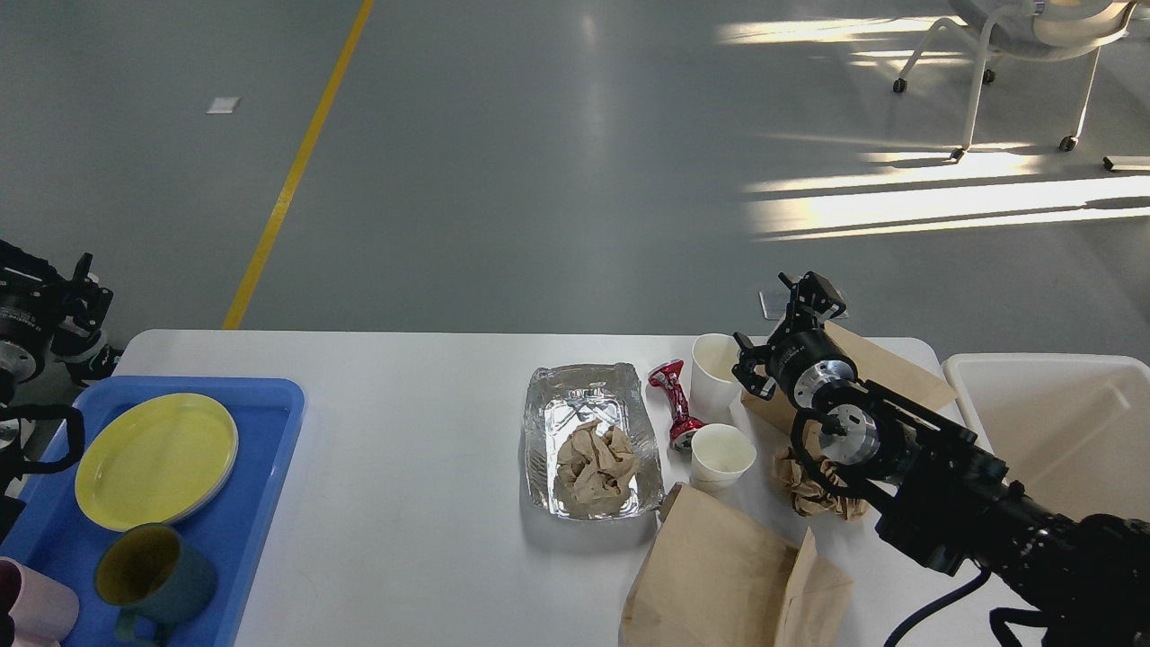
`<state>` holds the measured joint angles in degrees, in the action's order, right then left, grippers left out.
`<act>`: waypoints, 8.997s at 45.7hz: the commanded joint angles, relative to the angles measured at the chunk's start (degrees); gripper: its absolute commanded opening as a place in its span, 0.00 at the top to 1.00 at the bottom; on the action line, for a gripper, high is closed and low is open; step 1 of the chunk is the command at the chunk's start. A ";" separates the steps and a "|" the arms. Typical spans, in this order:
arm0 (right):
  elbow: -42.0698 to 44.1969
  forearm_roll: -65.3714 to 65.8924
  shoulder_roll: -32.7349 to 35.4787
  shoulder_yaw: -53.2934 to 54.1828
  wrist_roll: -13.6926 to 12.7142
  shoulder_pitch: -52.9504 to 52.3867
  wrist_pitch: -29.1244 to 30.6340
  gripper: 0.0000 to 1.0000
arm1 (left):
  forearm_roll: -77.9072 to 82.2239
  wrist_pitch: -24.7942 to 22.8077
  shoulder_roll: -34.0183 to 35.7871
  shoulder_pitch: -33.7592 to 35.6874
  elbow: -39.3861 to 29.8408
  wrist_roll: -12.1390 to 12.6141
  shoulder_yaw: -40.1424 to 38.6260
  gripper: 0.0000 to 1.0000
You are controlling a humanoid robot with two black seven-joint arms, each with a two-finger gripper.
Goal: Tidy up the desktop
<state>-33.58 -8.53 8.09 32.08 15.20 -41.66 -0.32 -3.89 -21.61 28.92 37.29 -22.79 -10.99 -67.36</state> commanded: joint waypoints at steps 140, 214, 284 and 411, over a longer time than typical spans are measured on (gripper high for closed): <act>0.01 0.00 0.00 0.00 0.00 0.00 0.06 0.00 | 0.29 -4.40 -13.54 -3.71 0.11 -8.87 -0.14 0.04; 0.18 -0.44 0.00 1.41 -0.26 0.00 -0.38 0.00 | 0.29 -4.40 -13.54 -3.71 0.11 -8.87 -0.14 0.04; 2.03 -0.88 4.48 8.44 -0.18 -1.23 -0.12 0.00 | 0.29 -4.40 -13.54 -3.71 0.11 -8.87 -0.14 0.04; -8.35 -2.02 19.43 -68.47 -36.47 -28.21 8.50 0.00 | 0.29 -4.40 -13.54 -3.71 0.11 -8.87 -0.23 0.04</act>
<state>-42.02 -10.62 27.94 -37.28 -21.34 -70.04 8.48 -3.61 -26.02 15.38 33.57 -22.68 -19.86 -67.54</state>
